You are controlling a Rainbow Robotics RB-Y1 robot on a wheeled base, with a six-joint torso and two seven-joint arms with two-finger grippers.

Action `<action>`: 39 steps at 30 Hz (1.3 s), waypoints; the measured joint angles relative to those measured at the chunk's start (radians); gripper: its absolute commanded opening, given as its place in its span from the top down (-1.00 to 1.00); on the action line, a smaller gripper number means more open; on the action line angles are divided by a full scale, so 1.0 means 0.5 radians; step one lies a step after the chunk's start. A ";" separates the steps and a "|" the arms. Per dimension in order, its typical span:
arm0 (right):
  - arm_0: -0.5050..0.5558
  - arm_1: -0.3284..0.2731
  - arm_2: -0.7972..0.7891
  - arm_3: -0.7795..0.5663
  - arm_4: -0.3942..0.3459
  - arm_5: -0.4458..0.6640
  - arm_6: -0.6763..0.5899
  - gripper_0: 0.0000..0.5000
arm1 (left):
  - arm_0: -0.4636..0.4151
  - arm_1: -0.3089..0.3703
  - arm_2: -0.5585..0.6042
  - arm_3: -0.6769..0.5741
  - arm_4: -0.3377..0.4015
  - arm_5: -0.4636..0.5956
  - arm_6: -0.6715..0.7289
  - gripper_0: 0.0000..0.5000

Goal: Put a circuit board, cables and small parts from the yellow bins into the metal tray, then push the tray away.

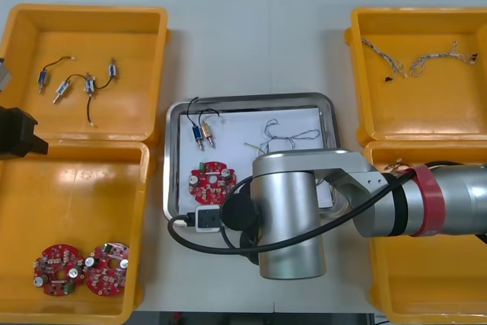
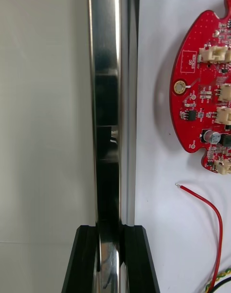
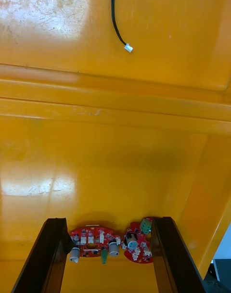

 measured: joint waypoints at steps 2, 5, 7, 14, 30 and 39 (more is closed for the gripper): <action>-0.033 0.000 0.000 0.036 -0.026 0.000 0.000 0.61 | 0.000 0.000 0.000 0.000 0.000 0.000 0.000 -1.00; -0.080 0.000 0.000 0.090 -0.092 0.000 0.000 0.60 | 0.000 0.000 0.000 0.000 0.000 0.000 0.000 -1.00; -0.108 0.000 -0.001 0.126 -0.144 0.000 0.000 0.62 | 0.000 0.000 0.000 0.000 0.000 0.000 0.000 -1.00; -0.180 0.000 -0.039 0.252 -0.347 -0.001 0.094 0.61 | 0.000 0.000 0.000 0.000 0.000 0.000 0.000 -1.00; -0.311 0.001 -0.153 0.510 -0.565 -0.021 0.256 0.63 | 0.000 0.000 0.000 -0.001 0.000 0.000 0.000 -1.00; -0.353 0.001 -0.180 0.597 -0.583 -0.085 0.353 0.64 | 0.000 0.001 0.000 -0.001 0.000 0.000 0.000 -1.00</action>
